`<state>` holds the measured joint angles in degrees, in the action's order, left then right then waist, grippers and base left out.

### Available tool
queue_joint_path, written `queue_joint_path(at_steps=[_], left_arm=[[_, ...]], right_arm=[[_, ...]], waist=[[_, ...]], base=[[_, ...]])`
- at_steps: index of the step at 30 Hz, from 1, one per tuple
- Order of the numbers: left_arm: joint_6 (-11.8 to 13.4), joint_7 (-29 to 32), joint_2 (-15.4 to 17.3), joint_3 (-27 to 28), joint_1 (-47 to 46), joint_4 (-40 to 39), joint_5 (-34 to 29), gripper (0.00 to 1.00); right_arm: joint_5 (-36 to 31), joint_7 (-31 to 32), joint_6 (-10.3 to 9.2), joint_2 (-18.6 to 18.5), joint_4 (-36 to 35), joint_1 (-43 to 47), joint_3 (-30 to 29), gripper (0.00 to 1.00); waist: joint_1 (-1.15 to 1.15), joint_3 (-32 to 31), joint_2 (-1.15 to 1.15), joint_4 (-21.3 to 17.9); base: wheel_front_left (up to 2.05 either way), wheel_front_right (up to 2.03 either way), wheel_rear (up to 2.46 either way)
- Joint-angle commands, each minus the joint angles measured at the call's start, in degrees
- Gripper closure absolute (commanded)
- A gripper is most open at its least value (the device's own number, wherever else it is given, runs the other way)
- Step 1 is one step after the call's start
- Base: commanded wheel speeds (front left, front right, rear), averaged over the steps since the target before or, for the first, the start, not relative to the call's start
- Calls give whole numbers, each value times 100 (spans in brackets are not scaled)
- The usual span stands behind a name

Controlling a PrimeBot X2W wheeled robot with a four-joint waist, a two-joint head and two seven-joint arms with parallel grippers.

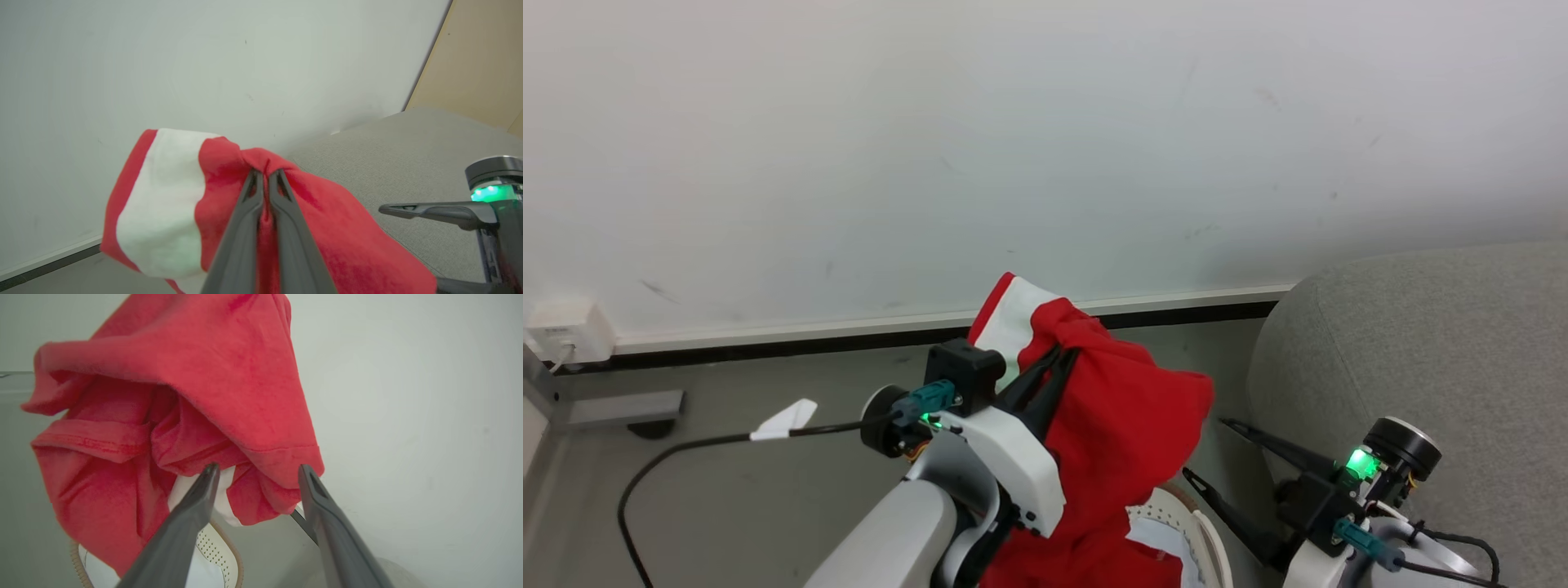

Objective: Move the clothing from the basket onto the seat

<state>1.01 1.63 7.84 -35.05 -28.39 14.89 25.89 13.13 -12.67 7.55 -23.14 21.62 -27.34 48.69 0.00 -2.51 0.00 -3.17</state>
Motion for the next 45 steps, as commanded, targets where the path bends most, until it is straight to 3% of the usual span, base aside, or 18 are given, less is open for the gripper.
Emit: queue_joint_path(at_steps=[1,9,14,15,17,33,36,37,38,45], left_arm=[[-22,6,-1,5,-79,-24,24,100],[-81,44,-85,-149,-145,35,43,100],[-87,33,-107,-198,-162,71,44,100],[-85,31,-111,-205,-162,75,51,100],[-80,24,-115,-221,-169,88,61,100],[-23,-199,-148,-215,-236,530,122,99],[33,-295,-148,-200,-236,601,94,53],[47,-328,-146,-198,-237,627,73,12],[59,-355,-144,-204,-237,654,62,0],[101,-567,-100,-254,-210,842,-36,0]], right_arm=[[45,-23,-13,12,68,-123,28,0],[320,-208,-12,540,830,-789,535,0],[440,-248,-13,816,1179,-1000,560,0],[514,-249,-12,886,1218,-1023,506,23],[629,-252,-12,989,1260,-1050,414,100],[693,-255,-12,1355,1344,-922,-196,100],[712,-256,-12,1406,1379,-926,-229,100],[726,-256,-12,1426,1395,-937,-236,100],[747,-256,-12,1439,1412,-952,-246,100],[785,-256,-12,1468,1452,-1002,-317,100]], waist=[[0,6,0,20],[0,20,0,132],[0,14,0,152],[0,13,0,152],[0,11,0,151],[0,70,0,99],[0,79,0,121],[0,81,0,129],[0,83,0,140],[0,80,0,255]], base=[[0,0,0],[0,0,0],[0,0,0],[0,0,0],[0,0,0],[0,0,0],[0,0,0],[0,0,0],[0,0,0],[0,0,0]])
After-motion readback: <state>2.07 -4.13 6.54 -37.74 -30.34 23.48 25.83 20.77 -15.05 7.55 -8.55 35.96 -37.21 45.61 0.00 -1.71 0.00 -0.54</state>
